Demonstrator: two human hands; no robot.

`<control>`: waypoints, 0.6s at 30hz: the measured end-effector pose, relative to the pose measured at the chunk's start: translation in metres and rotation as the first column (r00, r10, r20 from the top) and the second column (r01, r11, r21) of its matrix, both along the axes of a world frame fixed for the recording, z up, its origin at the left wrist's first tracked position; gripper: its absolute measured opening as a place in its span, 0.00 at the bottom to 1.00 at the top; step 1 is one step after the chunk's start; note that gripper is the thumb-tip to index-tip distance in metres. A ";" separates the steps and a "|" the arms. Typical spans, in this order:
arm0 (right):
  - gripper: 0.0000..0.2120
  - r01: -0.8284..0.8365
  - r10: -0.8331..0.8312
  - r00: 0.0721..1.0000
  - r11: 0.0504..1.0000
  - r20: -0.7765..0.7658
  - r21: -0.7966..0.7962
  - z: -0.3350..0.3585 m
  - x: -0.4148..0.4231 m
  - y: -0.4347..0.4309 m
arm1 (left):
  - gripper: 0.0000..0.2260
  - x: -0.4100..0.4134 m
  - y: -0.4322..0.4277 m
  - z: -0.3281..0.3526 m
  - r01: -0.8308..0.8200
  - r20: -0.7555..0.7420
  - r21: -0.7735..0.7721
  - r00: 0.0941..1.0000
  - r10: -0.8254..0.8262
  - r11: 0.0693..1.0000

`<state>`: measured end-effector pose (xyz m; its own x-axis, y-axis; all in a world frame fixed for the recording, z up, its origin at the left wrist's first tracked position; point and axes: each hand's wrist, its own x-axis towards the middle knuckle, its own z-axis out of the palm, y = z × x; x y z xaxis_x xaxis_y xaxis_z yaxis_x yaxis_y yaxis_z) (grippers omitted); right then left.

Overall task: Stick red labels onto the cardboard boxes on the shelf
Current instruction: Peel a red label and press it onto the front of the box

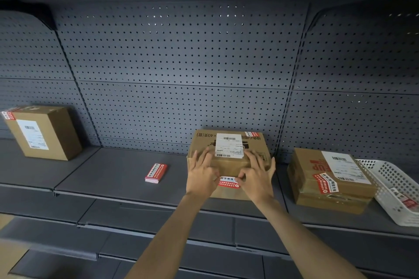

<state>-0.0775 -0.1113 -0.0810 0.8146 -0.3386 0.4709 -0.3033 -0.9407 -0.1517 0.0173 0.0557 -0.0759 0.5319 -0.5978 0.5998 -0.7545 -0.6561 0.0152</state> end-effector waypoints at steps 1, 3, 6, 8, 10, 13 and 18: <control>0.10 0.004 -0.004 1.000 1.000 0.005 -0.005 -0.001 0.000 0.001 | 0.02 0.000 0.000 0.000 -0.005 0.000 0.010 1.000 0.005 1.000; 0.09 0.017 -0.017 1.000 1.000 0.010 -0.015 0.000 0.000 0.002 | 0.02 -0.001 0.000 0.000 -0.012 -0.005 0.027 1.000 0.013 1.000; 0.10 0.028 -0.027 1.000 0.999 0.016 -0.042 -0.001 0.000 0.003 | 0.02 -0.001 0.000 0.000 -0.018 -0.005 0.036 1.000 0.018 0.999; 0.10 0.031 -0.029 0.999 0.998 0.029 -0.061 -0.003 -0.001 0.004 | 0.02 -0.003 0.000 0.001 -0.031 -0.006 0.042 0.999 0.032 0.999; 0.10 0.035 -0.032 0.998 0.997 0.046 -0.075 -0.004 -0.002 0.005 | 0.04 -0.005 0.000 0.001 -0.046 -0.008 0.054 0.999 0.046 0.998; 0.09 0.042 -0.036 0.998 0.994 0.059 -0.104 -0.005 -0.001 0.004 | 0.05 -0.004 -0.002 0.000 -0.057 -0.003 0.063 0.998 0.057 0.996; 0.13 0.037 -0.026 0.995 0.991 0.092 -0.130 -0.006 -0.002 0.000 | 0.04 0.000 -0.005 -0.004 -0.062 0.030 0.049 0.998 0.061 0.997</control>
